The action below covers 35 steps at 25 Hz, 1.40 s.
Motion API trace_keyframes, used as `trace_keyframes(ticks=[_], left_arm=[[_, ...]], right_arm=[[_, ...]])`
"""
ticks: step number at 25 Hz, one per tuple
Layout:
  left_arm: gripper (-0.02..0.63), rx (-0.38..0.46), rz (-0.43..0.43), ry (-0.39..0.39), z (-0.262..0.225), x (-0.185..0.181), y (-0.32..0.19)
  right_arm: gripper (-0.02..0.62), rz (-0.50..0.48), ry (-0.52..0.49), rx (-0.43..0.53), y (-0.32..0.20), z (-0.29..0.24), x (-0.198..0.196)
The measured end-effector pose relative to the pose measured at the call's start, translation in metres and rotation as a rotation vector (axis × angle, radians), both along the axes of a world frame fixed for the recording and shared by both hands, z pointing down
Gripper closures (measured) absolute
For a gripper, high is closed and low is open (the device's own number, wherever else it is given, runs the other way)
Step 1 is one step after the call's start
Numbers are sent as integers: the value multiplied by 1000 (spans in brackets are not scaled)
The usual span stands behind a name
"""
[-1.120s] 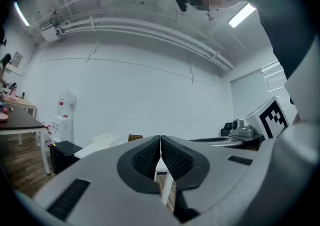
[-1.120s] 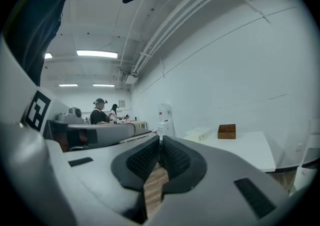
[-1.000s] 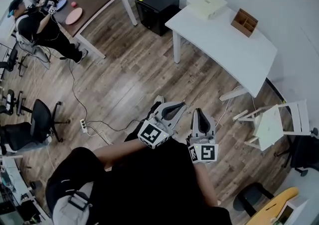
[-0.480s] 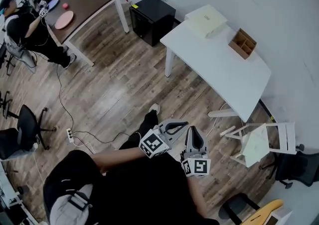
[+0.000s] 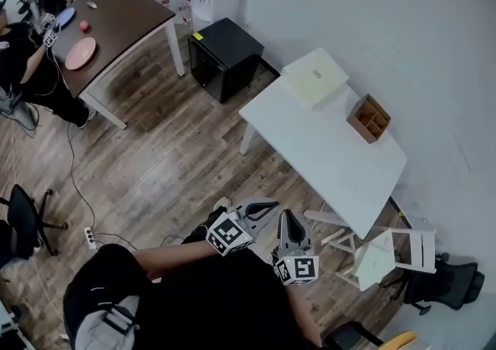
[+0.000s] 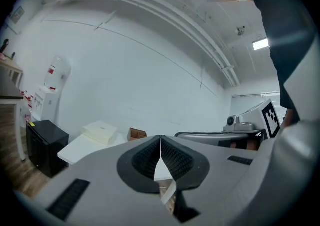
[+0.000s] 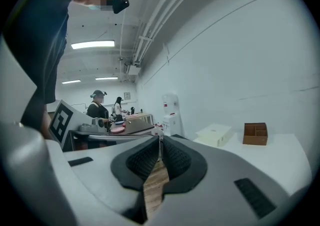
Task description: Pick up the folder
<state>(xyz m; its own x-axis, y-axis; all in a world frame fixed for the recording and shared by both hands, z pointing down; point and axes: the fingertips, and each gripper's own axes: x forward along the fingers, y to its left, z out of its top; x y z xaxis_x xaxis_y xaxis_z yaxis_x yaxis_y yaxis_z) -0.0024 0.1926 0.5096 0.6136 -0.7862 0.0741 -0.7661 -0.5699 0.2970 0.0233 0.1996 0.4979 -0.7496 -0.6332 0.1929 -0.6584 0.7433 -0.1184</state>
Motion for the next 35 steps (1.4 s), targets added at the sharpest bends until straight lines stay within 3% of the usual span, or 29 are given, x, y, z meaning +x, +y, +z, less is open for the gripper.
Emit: trace_keyframes(ticks=[8, 13, 17, 25, 32, 35], left_arm=[[591, -12, 3, 31, 2, -63, -60], [591, -3, -36, 13, -8, -95, -86], [591, -50, -70, 4, 8, -113, -95], [591, -108, -110, 4, 27, -127, -143], [591, -126, -126, -7, 39, -132, -242], [591, -145, -134, -7, 42, -134, -286]], right_arm=[[552, -72, 27, -34, -51, 6, -71], [552, -90, 25, -61, -72, 11, -86], [552, -77, 0, -57, -87, 13, -97], [552, 48, -43, -42, -164, 15, -84], [552, 56, -55, -86, -263, 38, -81], [552, 105, -55, -99, -308, 38, -71]])
